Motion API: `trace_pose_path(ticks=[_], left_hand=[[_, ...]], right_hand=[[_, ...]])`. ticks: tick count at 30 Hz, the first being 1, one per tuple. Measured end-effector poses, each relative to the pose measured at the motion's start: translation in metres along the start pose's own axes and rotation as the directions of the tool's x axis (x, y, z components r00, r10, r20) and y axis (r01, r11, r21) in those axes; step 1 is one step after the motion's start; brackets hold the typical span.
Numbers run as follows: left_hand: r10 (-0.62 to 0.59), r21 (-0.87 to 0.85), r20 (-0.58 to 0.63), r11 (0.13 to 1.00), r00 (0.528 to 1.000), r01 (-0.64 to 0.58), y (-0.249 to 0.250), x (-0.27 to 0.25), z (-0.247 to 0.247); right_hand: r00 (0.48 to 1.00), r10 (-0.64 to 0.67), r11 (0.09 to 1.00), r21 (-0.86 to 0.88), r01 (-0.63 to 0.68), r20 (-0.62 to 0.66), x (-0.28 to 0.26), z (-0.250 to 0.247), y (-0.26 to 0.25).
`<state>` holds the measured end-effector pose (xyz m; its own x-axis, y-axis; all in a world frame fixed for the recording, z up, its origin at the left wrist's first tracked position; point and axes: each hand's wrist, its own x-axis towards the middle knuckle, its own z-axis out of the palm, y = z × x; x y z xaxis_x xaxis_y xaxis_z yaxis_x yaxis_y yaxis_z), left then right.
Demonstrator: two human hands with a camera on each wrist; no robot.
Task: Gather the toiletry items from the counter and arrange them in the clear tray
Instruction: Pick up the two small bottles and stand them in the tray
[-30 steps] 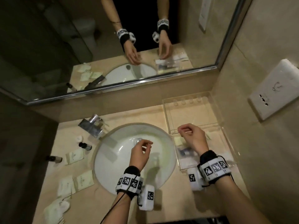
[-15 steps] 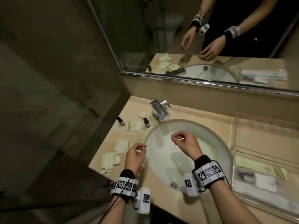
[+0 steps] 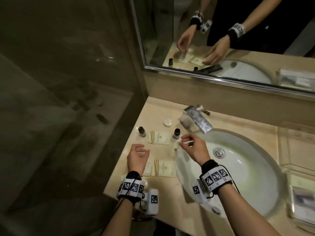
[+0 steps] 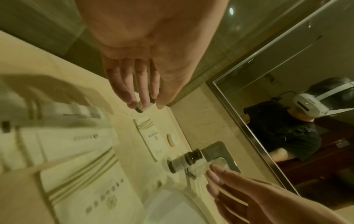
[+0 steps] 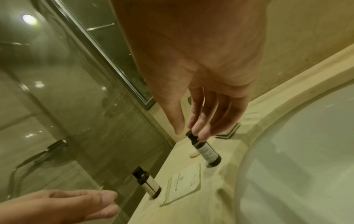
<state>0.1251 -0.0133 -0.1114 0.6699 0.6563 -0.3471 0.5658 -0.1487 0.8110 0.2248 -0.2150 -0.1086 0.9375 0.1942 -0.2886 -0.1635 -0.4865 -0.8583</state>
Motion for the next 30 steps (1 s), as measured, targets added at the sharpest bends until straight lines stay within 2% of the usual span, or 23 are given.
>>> trace_pose_path(ticks=[4,10,14,21,25,28,30], left_hand=[[-0.015,-0.02,0.001,1.0,1.0,0.015,-0.002,0.047,-0.004],[0.042,0.034,0.05,0.998,0.998,-0.044,-0.001,0.091,0.007],[0.067,0.057,0.069,0.996,0.995,-0.071,-0.004,0.107,0.015],[0.126,0.007,0.043,0.992,0.991,-0.126,-0.004,0.115,0.016],[0.243,-0.086,0.101,0.968,0.965,-0.235,0.02,0.104,0.014],[0.291,-0.236,0.184,0.94,0.939,-0.246,0.053,0.087,0.016],[0.311,-0.297,0.252,0.926,0.916,-0.233,0.074,0.074,0.021]], right_hand=[[0.997,0.026,0.999,-0.025,-0.028,-0.07,0.026,0.031,-0.001],[0.982,0.075,0.995,-0.052,-0.085,-0.174,0.052,0.055,0.007],[0.979,0.055,0.991,-0.113,-0.078,-0.198,0.059,0.058,0.01],[0.974,0.043,0.995,-0.079,-0.062,-0.223,0.056,0.056,0.007],[0.988,0.011,0.998,0.062,-0.001,-0.155,0.046,0.046,-0.021],[0.997,0.005,0.97,0.244,0.015,-0.082,0.034,0.029,-0.047],[0.999,0.008,0.917,0.4,0.011,-0.046,0.026,0.014,-0.058]])
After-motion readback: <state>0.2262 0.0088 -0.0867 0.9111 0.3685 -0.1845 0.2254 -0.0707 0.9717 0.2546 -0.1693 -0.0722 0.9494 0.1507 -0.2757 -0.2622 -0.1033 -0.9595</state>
